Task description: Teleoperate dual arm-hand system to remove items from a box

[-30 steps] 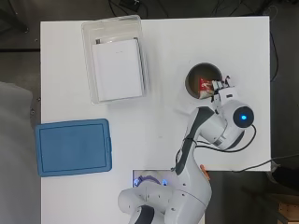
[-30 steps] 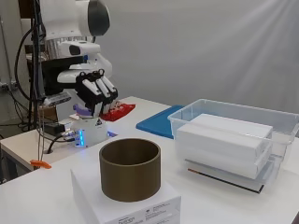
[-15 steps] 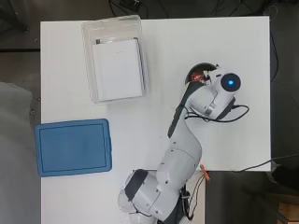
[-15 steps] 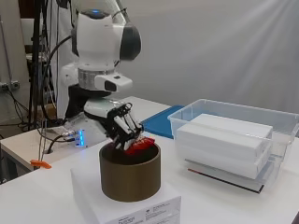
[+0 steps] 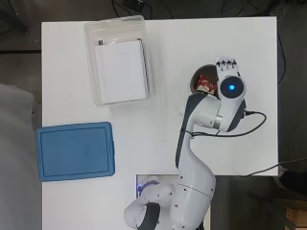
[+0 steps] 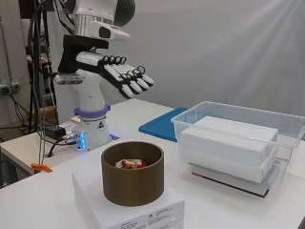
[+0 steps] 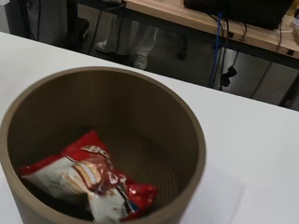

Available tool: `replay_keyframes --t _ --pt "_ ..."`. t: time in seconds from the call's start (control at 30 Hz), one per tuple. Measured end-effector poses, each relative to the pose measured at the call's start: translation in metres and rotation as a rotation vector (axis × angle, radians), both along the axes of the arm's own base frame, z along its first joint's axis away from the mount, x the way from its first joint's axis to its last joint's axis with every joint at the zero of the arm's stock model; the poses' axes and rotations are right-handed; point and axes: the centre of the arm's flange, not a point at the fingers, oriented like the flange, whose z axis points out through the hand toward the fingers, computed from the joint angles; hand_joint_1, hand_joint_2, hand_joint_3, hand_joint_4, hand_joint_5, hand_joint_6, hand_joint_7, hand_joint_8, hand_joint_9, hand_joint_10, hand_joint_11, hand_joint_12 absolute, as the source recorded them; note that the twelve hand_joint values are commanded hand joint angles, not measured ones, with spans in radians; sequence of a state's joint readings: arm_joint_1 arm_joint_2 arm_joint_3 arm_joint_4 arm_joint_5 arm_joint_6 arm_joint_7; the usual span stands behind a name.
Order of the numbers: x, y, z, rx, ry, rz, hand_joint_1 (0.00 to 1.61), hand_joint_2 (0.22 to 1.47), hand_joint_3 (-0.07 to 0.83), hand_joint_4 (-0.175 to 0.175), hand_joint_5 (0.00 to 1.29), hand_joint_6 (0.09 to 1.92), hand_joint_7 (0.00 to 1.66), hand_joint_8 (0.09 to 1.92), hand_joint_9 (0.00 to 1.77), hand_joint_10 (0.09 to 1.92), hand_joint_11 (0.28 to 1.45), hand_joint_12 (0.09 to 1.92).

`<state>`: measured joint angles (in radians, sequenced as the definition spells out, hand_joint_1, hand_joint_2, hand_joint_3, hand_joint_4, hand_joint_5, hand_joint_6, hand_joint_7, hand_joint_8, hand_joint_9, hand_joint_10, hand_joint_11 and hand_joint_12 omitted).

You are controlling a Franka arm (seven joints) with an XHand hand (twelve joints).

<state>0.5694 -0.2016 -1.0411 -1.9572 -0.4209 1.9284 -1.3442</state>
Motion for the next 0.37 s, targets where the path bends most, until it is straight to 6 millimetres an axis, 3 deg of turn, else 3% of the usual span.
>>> replay_keyframes --t 0.1,0.17,0.2,0.27,0.33,0.37 --pt "0.043 0.065 -0.005 0.030 -0.001 0.140 0.06 0.77 0.015 0.002 0.07 0.09 0.21 0.09 0.31 0.09 0.43 0.09" --pt "0.072 0.128 -0.008 0.052 0.003 0.261 0.08 0.79 0.019 0.001 0.08 0.09 0.21 0.09 0.31 0.09 0.43 0.09" --pt "0.083 0.162 -0.011 0.061 0.008 0.322 0.08 0.80 0.015 0.001 0.08 0.09 0.21 0.09 0.31 0.09 0.43 0.09" --pt "0.092 0.205 -0.013 0.077 0.017 0.386 0.08 0.80 0.008 0.001 0.08 0.09 0.21 0.09 0.31 0.09 0.43 0.09" --pt "0.090 0.191 -0.014 0.089 0.019 0.350 0.05 0.81 0.005 -0.006 0.10 0.09 0.25 0.09 0.35 0.09 0.44 0.09" --pt "0.084 0.163 -0.014 0.098 0.016 0.288 0.03 0.82 0.004 -0.013 0.12 0.09 0.29 0.09 0.39 0.09 0.45 0.09"
